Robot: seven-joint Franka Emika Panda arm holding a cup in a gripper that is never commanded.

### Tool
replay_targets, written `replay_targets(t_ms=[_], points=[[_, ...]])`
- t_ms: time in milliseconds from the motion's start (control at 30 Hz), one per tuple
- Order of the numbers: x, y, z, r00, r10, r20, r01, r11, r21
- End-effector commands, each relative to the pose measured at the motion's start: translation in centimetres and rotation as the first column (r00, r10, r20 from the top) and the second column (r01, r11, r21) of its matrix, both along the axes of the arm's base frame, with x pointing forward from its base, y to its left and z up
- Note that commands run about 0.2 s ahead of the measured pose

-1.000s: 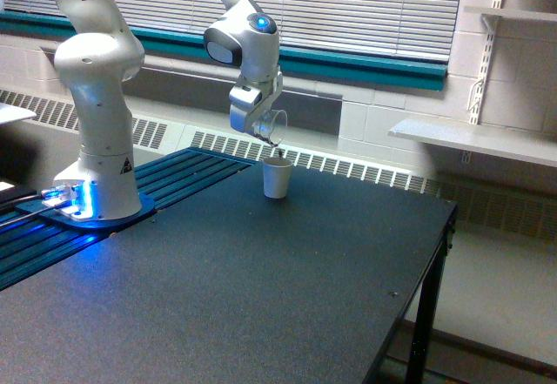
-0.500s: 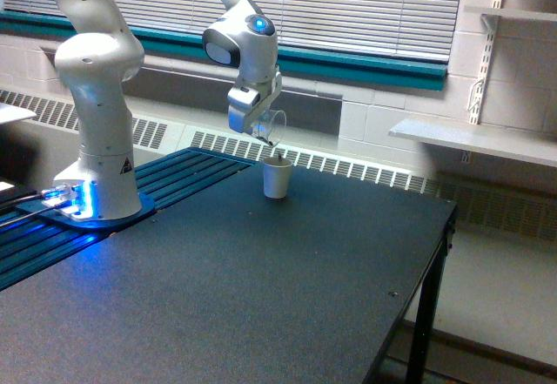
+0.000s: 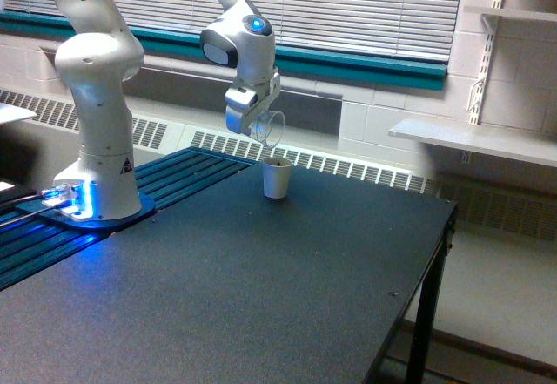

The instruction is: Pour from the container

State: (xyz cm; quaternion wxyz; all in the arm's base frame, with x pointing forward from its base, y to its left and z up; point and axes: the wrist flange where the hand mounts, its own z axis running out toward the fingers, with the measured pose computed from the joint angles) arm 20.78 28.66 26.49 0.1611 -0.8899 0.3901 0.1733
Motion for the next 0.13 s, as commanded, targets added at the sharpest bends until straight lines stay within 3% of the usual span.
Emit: replay_targets(t_ms=[33, 133], points=[[0.32, 0.02, 0.45, 1.0, -0.003, 0.026, 0.003, 1.0, -0.005], [0.57, -0.03, 0.61, 0.999, 0.001, 0.044, 0.0, 1.0, -0.016]])
